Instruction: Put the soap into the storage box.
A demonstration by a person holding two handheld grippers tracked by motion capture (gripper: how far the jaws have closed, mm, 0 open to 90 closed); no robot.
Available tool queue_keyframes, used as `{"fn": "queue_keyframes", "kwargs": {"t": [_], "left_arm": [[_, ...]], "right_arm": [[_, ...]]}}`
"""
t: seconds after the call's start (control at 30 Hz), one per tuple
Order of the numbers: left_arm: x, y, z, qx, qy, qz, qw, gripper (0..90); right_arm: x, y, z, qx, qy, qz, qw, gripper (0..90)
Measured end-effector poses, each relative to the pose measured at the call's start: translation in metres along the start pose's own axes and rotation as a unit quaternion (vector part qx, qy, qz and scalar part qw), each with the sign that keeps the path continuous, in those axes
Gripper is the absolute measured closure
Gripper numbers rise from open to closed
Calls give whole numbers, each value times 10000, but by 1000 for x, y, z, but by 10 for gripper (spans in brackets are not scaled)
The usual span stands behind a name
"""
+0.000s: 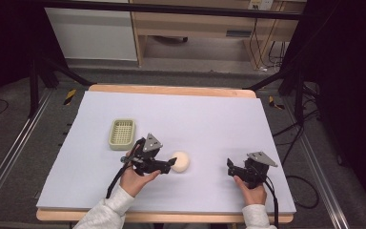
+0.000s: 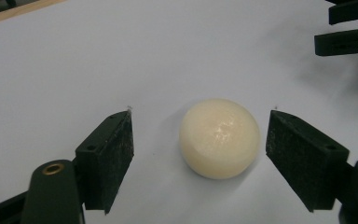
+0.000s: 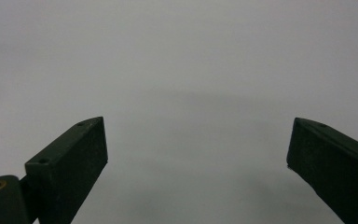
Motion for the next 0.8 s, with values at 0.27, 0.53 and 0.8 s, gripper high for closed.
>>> {"fn": "queue_keyframes", "kwargs": {"t": [0.27, 0.53, 0.8], "left_arm": [[5, 10, 1, -61, 20, -40, 10000, 227], [8, 20, 2, -169, 42, -8, 9998, 215], [12, 30, 2, -269, 62, -25, 9996, 200]], "right_arm": [[0, 0, 0, -9, -13, -2, 10000, 54], [0, 1, 0, -24, -28, -1, 10000, 53], [0, 1, 0, -32, -41, 5, 10000, 53]]}}
Point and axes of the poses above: each handheld gripper's, and its own axes: y roughly forward along the jaws, z roughly out of its top, x roughly to its right, the point moved 2 cm from there along y, roughly forward along the jaws, and after that the axes turned 1 degree about x, right-handed, at the moved point
